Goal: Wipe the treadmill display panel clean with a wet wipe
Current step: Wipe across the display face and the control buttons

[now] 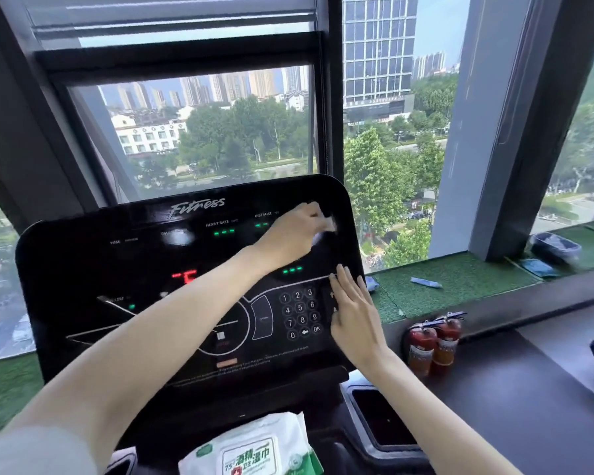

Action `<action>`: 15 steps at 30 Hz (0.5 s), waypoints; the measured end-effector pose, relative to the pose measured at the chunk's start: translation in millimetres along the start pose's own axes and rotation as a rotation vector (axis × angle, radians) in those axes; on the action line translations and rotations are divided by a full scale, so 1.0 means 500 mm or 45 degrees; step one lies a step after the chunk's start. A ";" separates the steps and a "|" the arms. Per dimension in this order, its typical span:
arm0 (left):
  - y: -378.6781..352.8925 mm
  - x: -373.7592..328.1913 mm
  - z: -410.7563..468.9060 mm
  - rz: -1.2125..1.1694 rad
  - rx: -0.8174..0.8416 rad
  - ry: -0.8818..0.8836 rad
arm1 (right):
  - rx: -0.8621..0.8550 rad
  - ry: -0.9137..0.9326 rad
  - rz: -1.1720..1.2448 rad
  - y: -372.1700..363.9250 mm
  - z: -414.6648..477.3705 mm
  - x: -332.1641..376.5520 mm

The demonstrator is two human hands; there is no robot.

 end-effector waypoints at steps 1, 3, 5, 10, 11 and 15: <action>-0.012 -0.018 -0.027 -0.034 0.086 -0.130 | -0.009 -0.030 -0.006 -0.001 -0.009 -0.003; -0.013 -0.028 -0.050 -0.081 0.236 -0.209 | -0.034 -0.081 -0.016 -0.004 -0.017 -0.006; -0.006 -0.009 -0.025 -0.040 0.181 -0.102 | -0.038 -0.104 -0.022 -0.004 -0.020 -0.004; -0.055 -0.027 -0.055 -0.052 -0.013 0.018 | -0.034 -0.126 -0.010 -0.004 -0.028 -0.002; -0.064 -0.045 -0.076 -0.040 0.121 -0.120 | -0.036 -0.115 -0.009 -0.004 -0.029 -0.002; -0.053 -0.025 -0.065 -0.012 0.113 -0.088 | -0.028 -0.097 -0.024 -0.009 -0.029 -0.005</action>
Point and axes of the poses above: each hand's wrist, its own z-axis towards the middle knuckle, its own y-axis out of the back of the hand, x = y × z, the point moved 1 cm from there along z, towards the middle knuckle, and after that the axes turned 6 degrees about -x, right-handed, at the moved point
